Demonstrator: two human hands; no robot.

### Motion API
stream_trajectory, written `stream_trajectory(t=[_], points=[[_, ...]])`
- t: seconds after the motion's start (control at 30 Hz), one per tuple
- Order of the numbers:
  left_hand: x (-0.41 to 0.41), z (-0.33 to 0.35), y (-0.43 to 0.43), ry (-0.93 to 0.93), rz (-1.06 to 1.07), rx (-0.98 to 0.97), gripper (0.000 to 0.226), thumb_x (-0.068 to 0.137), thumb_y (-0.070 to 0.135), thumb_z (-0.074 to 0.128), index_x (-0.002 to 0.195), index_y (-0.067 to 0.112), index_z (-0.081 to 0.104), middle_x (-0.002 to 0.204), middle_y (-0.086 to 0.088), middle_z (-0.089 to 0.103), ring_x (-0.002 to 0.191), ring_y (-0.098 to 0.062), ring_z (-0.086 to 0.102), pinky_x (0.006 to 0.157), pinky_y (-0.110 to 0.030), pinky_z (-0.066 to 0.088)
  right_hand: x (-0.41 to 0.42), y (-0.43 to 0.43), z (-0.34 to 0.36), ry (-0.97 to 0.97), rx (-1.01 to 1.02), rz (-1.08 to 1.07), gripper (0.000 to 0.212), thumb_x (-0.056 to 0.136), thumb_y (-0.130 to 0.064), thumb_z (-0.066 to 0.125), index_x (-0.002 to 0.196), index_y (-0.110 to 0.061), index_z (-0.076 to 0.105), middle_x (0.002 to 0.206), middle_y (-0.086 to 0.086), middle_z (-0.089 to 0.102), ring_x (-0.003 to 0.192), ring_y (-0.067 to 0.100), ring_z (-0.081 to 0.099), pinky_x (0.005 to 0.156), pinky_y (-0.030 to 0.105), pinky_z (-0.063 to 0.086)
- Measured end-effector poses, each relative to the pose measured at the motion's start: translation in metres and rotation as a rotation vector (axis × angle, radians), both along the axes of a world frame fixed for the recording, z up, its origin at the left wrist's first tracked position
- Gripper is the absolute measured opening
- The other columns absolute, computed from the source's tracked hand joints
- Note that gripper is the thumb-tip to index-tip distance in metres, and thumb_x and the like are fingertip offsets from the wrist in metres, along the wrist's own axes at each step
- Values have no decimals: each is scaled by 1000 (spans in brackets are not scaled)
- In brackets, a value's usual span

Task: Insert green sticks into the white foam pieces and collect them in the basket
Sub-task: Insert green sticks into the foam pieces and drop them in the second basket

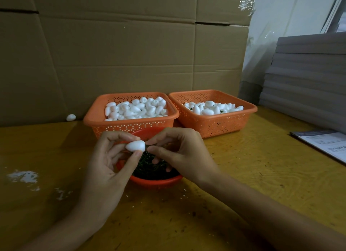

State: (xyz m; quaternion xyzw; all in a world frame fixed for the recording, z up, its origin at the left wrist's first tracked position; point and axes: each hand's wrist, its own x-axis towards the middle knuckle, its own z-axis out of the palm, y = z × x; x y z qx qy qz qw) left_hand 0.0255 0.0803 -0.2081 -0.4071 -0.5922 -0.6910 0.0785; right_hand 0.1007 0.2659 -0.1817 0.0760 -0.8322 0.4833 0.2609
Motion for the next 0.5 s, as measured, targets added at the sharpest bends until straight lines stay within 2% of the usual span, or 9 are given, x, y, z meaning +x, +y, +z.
stream_trajectory(t=[0.17,0.33,0.43,0.5], points=[[0,-1,1,16,6,-3,29,87,19,73,107,37,62,118,3,71,116,-17,70,91,-21,56,1,-1,-1,10,1,9,10,91,-12,80,96,-10,70,89,-1,79,71,12,77,53,30,61],[1,-1,1,22,28,-22,26,86,35,75,107,36,61,119,4,71,118,-14,69,94,-20,54,2,0,-1,22,32,15,9,90,-11,80,94,-8,73,87,1,80,73,14,77,56,37,63],[1,-1,1,16,42,-27,29,88,36,76,113,37,60,124,4,70,120,-14,69,93,-35,60,1,0,2,28,66,3,8,89,-13,81,94,-9,76,87,0,80,75,12,77,60,37,64],[3,-2,2,17,47,-27,41,94,30,78,128,37,55,137,7,64,125,-16,66,93,-46,58,-1,2,12,51,133,-26,7,87,-16,83,93,-13,79,88,-3,80,79,10,76,69,35,64]])
